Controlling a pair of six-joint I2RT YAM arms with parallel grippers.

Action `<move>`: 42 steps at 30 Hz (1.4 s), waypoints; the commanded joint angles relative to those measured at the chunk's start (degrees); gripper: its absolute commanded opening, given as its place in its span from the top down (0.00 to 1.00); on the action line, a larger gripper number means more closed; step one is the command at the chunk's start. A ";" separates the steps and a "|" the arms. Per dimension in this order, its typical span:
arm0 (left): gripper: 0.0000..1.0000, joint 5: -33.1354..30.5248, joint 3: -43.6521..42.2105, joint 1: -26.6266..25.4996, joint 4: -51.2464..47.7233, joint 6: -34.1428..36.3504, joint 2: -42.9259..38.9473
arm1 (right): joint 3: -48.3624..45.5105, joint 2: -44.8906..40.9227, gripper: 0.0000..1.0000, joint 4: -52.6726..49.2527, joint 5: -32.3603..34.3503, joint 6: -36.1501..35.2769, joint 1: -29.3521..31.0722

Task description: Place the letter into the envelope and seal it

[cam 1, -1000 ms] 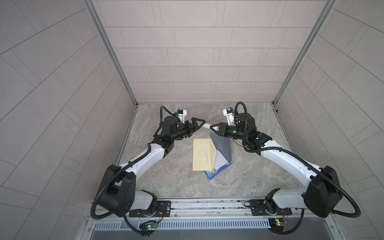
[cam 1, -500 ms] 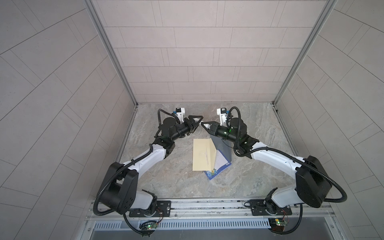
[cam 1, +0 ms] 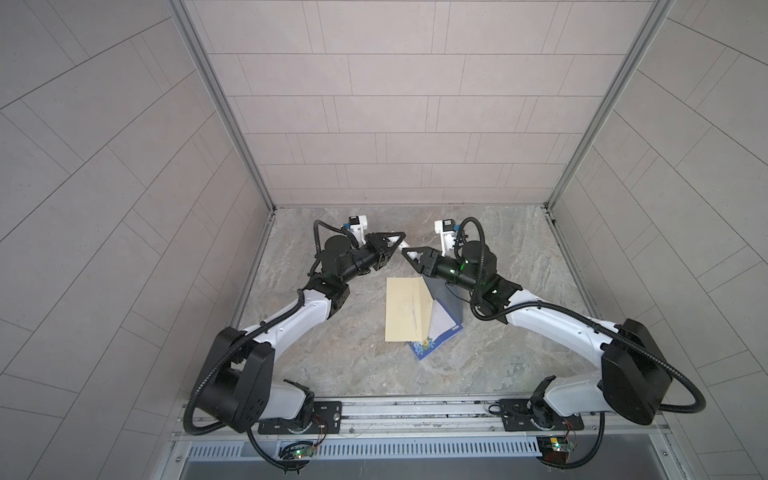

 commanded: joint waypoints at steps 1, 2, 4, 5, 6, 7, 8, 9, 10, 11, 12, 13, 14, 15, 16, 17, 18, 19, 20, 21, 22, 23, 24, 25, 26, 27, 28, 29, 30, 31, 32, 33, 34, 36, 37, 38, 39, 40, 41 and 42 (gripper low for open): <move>1.00 2.85 3.57 0.32 -0.58 1.52 -0.87 | 0.61 -6.06 0.53 -5.07 -0.99 -4.84 -1.04; 1.00 3.46 4.12 0.28 -0.83 1.40 -0.84 | 0.78 -6.86 0.53 -6.44 -1.37 -5.80 -1.24; 1.00 4.66 5.40 0.29 -1.97 1.11 -0.70 | 1.25 -8.49 0.53 -9.72 -1.62 -8.08 -1.48; 1.00 5.04 5.80 0.31 -2.35 0.93 -0.62 | 1.49 -9.01 0.53 -11.01 -1.47 -8.95 -1.57; 1.00 5.43 6.26 0.17 -2.46 0.63 -0.54 | 1.75 -9.48 0.53 -12.31 -1.32 -9.86 -1.57; 1.00 5.71 6.55 0.19 -2.38 0.11 -0.43 | 2.04 -9.77 0.53 -13.48 -1.12 -10.65 -1.59; 1.00 5.98 6.82 0.19 -2.30 -0.41 -0.31 | 2.22 -9.94 0.53 -14.26 -0.99 -11.24 -1.59; 1.00 6.15 7.14 0.21 -1.96 -1.02 -0.18 | 2.42 -9.98 0.53 -14.93 -0.96 -11.81 -1.61; 1.00 6.39 7.28 0.19 -1.50 -1.66 -0.08 | 2.70 -9.93 0.53 -15.34 -0.77 -12.07 -1.55; 1.00 6.51 7.47 0.19 -0.91 -2.33 0.09 | 2.81 -9.80 0.53 -15.40 -0.79 -12.30 -1.60; 1.00 6.60 7.60 0.11 -0.38 -3.10 0.36 | 3.02 -9.56 0.53 -15.34 -0.78 -12.36 -1.59; 1.00 6.65 7.56 0.11 0.35 -3.92 0.52 | 3.18 -9.37 0.53 -15.07 -0.92 -12.41 -1.64; 1.00 6.60 7.56 0.02 1.09 -4.52 0.76 | 3.42 -9.03 0.54 -15.04 -0.92 -12.53 -1.64; 1.00 6.65 7.58 -0.10 1.71 -5.11 0.85 | 3.76 -8.68 0.53 -15.03 -1.07 -12.62 -1.60; 1.00 6.63 7.47 -0.23 1.99 -5.63 0.96 | 4.00 -8.34 0.54 -14.80 -1.22 -12.71 -1.55; 1.00 6.62 7.43 -0.32 2.34 -5.85 1.08 | 4.22 -8.07 0.54 -14.46 -1.38 -12.58 -1.59; 1.00 6.64 7.33 -0.49 2.43 -5.85 1.22 | 4.39 -7.81 0.54 -13.98 -1.78 -12.45 -1.57; 1.00 6.51 7.24 -0.59 2.45 -5.86 1.24 | 4.74 -7.37 0.54 -13.66 -2.09 -12.29 -1.59; 1.00 6.43 7.05 -0.76 2.51 -5.84 1.16 | 4.98 -7.25 0.55 -13.57 -2.34 -12.20 -1.59; 1.00 6.34 6.96 -0.94 2.63 -5.83 1.26 | 5.19 -6.86 0.55 -13.36 -2.53 -12.02 -1.55; 1.00 6.29 6.97 -1.02 2.63 -5.83 1.32 | 5.36 -6.61 0.55 -13.03 -2.71 -11.94 -1.56; 1.00 6.33 6.85 -1.10 2.74 -5.95 1.49 | 5.37 -6.42 0.55 -12.81 -2.89 -11.83 -1.59; 1.00 6.41 6.80 -1.13 2.82 -5.94 1.52 | 5.52 -6.24 0.56 -12.72 -2.89 -11.83 -1.59; 1.00 6.40 6.80 -1.11 2.85 -5.88 1.59 | 5.73 -6.08 0.56 -12.75 -2.88 -11.83 -1.58; 1.00 6.45 6.76 -1.16 2.97 -5.95 1.69 | 5.93 -5.93 0.57 -12.92 -2.91 -11.86 -1.59; 1.00 6.50 6.86 -1.22 2.98 -5.92 1.85 | 6.21 -5.75 0.58 -12.95 -2.91 -11.91 -1.58; 1.00 6.51 6.92 -1.22 3.05 -6.03 1.93 | 6.37 -5.51 0.59 -13.07 -2.94 -11.92 -1.59; 1.00 6.66 6.98 -1.22 3.07 -6.04 1.96 | 6.61 -5.31 0.59 -13.27 -2.98 -11.92 -1.68; 1.00 6.85 7.02 -1.21 3.05 -6.00 2.12 | 6.99 -5.07 0.60 -13.61 -3.06 -11.99 -1.68; 1.00 6.94 7.02 -1.21 3.20 -6.09 2.20 | 7.33 -4.92 0.61 -13.63 -3.16 -12.07 -1.68; 1.00 7.16 7.10 -1.25 3.24 -6.11 2.30 | 7.54 -4.71 0.61 -13.72 -3.30 -12.15 -1.68; 1.00 7.31 7.11 -1.21 3.25 -6.21 2.38 | 7.82 -4.58 0.61 -13.94 -3.41 -12.26 -1.68; 1.00 7.47 7.07 -1.21 3.32 -6.27 2.50 | 8.07 -4.37 0.63 -14.05 -3.64 -12.35 -1.77; 1.00 7.80 6.95 -1.21 3.33 -6.37 2.56 | 8.74 -4.14 0.71 -14.68 -4.14 -12.53 -2.02; 1.00 7.91 6.93 -1.23 3.38 -6.35 2.49 | 8.83 -3.99 0.76 -14.85 -4.47 -12.46 -2.10; 1.00 8.08 6.96 -1.23 3.44 -6.32 2.57 | 8.95 -3.95 0.80 -14.79 -4.81 -12.44 -2.08; 1.00 8.30 7.07 -1.24 3.55 -6.23 2.66 | 8.82 -3.91 0.85 -14.78 -5.11 -12.31 -2.23; 1.00 8.88 7.20 -1.22 4.06 -5.98 2.77 | 8.48 -4.06 0.89 -14.10 -5.58 -11.98 -2.30; 1.00 9.75 7.43 -1.16 5.18 -5.65 3.01 | 8.03 -4.26 0.92 -12.67 -6.54 -11.33 -2.51; 1.00 11.17 7.70 -1.12 7.27 -5.18 3.30 | 7.25 -4.36 0.95 -10.49 -7.94 -10.25 -2.79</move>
